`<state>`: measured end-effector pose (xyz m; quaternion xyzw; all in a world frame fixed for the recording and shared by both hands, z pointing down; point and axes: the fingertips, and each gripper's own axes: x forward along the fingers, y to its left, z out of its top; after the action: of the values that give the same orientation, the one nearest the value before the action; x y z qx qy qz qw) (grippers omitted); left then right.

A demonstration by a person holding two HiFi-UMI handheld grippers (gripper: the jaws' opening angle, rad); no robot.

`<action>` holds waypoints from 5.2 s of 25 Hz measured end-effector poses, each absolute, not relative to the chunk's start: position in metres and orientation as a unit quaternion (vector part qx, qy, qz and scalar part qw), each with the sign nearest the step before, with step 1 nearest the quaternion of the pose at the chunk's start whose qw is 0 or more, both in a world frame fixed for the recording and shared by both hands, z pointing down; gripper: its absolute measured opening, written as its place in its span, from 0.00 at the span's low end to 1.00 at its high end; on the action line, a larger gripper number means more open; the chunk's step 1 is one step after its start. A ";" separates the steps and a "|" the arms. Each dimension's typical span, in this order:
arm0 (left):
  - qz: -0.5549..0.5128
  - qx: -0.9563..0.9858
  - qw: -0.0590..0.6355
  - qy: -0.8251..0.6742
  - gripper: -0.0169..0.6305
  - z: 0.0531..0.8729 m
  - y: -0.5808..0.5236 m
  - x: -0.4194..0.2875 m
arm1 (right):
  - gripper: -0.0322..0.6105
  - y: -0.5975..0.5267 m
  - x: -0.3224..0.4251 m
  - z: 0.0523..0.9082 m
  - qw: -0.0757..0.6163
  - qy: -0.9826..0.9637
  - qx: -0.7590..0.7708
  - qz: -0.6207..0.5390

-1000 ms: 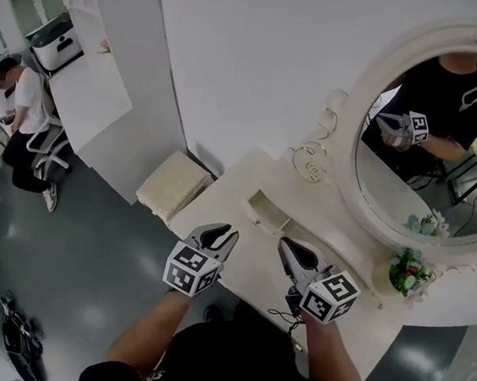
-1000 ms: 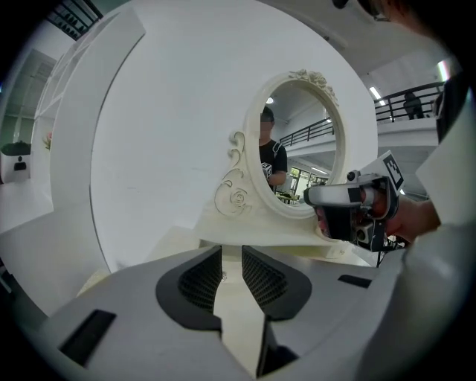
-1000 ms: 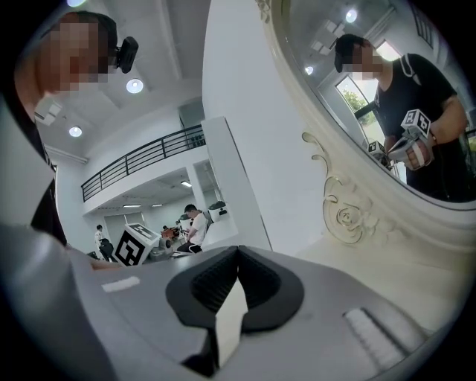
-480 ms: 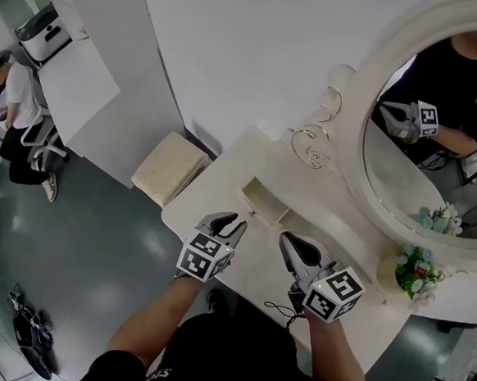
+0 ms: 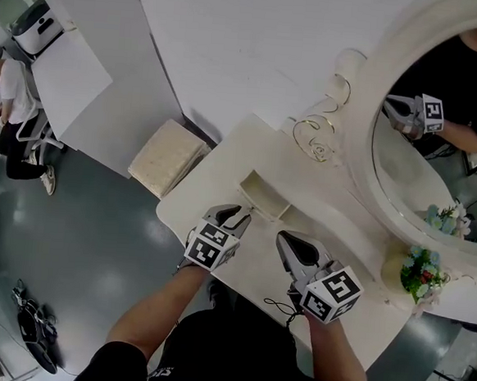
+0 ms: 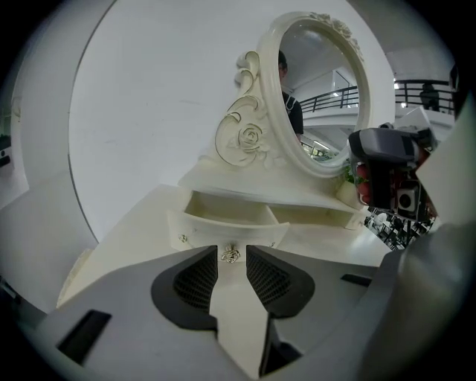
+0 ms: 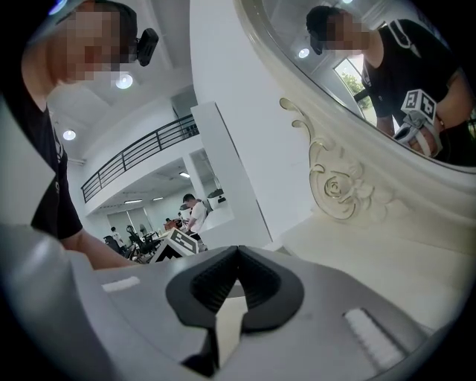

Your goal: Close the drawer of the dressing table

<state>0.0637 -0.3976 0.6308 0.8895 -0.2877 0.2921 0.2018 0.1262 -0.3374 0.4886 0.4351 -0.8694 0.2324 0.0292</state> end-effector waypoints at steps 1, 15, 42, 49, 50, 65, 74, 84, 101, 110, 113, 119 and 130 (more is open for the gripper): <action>0.295 0.890 0.202 -0.284 0.19 0.634 -0.398 0.066 | 0.07 -0.338 0.126 0.491 0.030 -0.869 0.435 0.234; 0.326 0.881 0.207 -0.274 0.20 0.661 -0.407 0.080 | 0.07 -0.341 0.140 0.503 0.029 -0.860 0.443 0.252; 0.328 0.884 0.199 -0.267 0.18 0.646 -0.435 0.105 | 0.07 -0.344 0.153 0.504 0.018 -0.851 0.455 0.261; 0.337 0.882 0.201 -0.261 0.18 0.652 -0.442 0.115 | 0.07 -0.349 0.159 0.509 0.015 -0.846 0.462 0.266; 0.338 0.882 0.201 -0.260 0.18 0.652 -0.443 0.115 | 0.07 -0.350 0.160 0.509 0.015 -0.845 0.463 0.266; 0.335 0.887 0.199 -0.248 0.18 0.654 -0.462 0.135 | 0.07 -0.349 0.179 0.512 0.013 -0.831 0.485 0.272; 0.330 0.886 0.193 -0.262 0.19 0.655 -0.463 0.138 | 0.07 -0.345 0.187 0.505 0.017 -0.829 0.493 0.266; 0.292 0.898 0.178 -0.278 0.19 0.616 -0.446 0.113 | 0.07 -0.328 0.165 0.482 0.022 -0.841 0.486 0.236; 0.155 0.926 0.126 -0.321 0.08 0.482 -0.364 -0.005 | 0.07 -0.253 0.076 0.427 0.035 -0.863 0.474 0.174; 0.118 0.929 0.129 -0.327 0.07 0.452 -0.329 -0.027 | 0.07 -0.221 0.072 0.413 0.038 -0.857 0.486 0.164; 0.110 0.929 0.139 -0.325 0.07 0.445 -0.321 -0.027 | 0.07 -0.217 0.082 0.404 0.031 -0.857 0.490 0.156; 0.110 0.931 0.129 -0.324 0.06 0.431 -0.302 -0.003 | 0.07 -0.205 0.122 0.398 0.021 -0.859 0.489 0.152; 0.114 0.925 0.098 -0.348 0.06 0.402 -0.267 0.068 | 0.06 -0.172 0.233 0.393 -0.006 -0.853 0.503 0.139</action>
<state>0.0678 -0.2674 0.4019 0.9252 -0.3481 0.1144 0.0984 0.2334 -0.1722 0.3933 0.5033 -0.8529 0.1387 -0.0062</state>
